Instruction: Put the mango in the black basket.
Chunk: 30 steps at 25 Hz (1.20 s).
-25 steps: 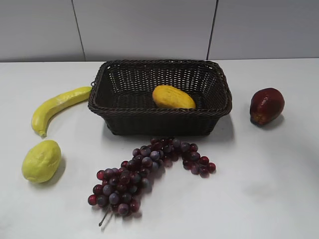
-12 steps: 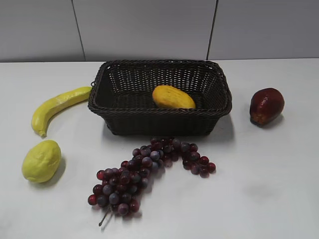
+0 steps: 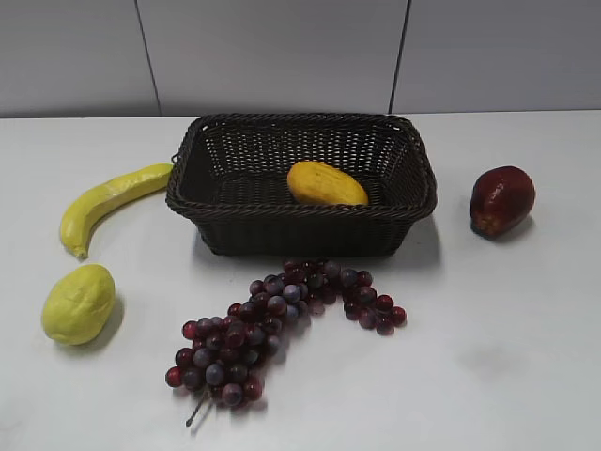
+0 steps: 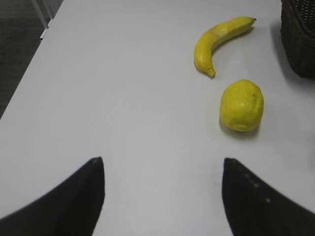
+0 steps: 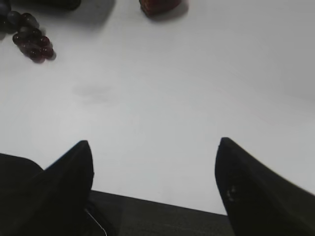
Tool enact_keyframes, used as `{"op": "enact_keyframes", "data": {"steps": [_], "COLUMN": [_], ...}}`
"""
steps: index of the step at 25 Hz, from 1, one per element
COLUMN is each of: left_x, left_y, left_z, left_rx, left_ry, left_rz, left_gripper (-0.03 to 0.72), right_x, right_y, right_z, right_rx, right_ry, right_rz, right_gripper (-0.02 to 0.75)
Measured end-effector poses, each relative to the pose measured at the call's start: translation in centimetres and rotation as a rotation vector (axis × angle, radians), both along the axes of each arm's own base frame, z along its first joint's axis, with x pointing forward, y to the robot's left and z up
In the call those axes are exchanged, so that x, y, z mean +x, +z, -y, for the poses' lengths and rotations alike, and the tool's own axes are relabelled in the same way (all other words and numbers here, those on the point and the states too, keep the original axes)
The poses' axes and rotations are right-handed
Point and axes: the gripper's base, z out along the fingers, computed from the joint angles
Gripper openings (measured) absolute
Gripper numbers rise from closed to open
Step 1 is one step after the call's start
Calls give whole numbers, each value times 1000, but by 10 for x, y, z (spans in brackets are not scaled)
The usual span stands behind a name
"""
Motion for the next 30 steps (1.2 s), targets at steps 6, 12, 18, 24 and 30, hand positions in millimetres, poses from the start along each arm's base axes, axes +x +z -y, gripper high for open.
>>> {"op": "enact_keyframes", "data": {"steps": [6,12,18,24,30], "left_x": [0,0,0,0,0], "left_y": [0,0,0,0,0], "left_z": [0,0,0,0,0], "left_rx": [0,0,0,0,0], "left_ry": [0,0,0,0,0], "left_rz": [0,0,0,0,0], "left_gripper": [555,555,555,555,555], "right_x": [-29,-33,-31,-28,-28], "right_y": [-24,-35,-35,-39,-39], "right_z": [14,15,14,10,10], "right_rx": [39,45,58,75,74], "right_ry": [0,3,12,33,37], "right_rz": [84,99,125,139,140], "right_gripper": [592,591,591,591,591]}}
